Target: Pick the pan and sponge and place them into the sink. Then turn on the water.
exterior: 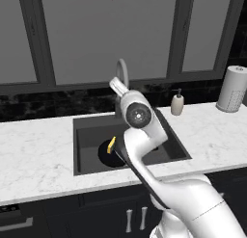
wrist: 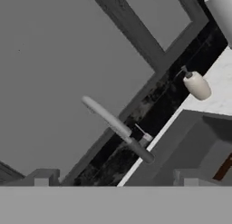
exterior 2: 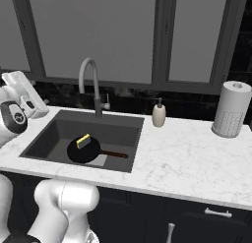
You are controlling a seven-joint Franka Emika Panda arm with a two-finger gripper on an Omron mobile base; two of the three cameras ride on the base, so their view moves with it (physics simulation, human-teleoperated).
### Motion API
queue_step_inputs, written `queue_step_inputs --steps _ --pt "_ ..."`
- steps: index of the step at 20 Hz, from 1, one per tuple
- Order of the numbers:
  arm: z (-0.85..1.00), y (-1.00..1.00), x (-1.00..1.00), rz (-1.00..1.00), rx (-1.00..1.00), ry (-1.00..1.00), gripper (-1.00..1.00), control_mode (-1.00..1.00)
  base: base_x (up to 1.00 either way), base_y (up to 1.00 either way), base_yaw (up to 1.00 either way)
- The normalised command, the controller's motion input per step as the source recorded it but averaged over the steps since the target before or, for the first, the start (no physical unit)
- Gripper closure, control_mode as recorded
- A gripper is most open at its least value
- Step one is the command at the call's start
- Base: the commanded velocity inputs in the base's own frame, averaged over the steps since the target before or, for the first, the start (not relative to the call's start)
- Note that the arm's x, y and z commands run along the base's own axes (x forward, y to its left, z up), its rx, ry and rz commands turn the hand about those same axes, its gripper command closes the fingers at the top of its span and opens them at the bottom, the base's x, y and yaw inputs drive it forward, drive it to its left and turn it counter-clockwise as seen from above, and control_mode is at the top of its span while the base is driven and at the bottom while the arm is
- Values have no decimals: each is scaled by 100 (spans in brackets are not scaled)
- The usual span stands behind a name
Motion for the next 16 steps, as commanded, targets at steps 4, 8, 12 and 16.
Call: queue_step_inputs --steps 4,8,12,16 --pt "16 -100 -28 -2 39 -4 -100 -100 0 0 0" --pt "28 -99 -9 0 48 -4 -100 -100 0 0 0" --pt "29 -88 -1 0 49 -1 -100 -100 0 0 0" --pt "4 -75 -5 0 48 0 -100 -100 0 0 0"
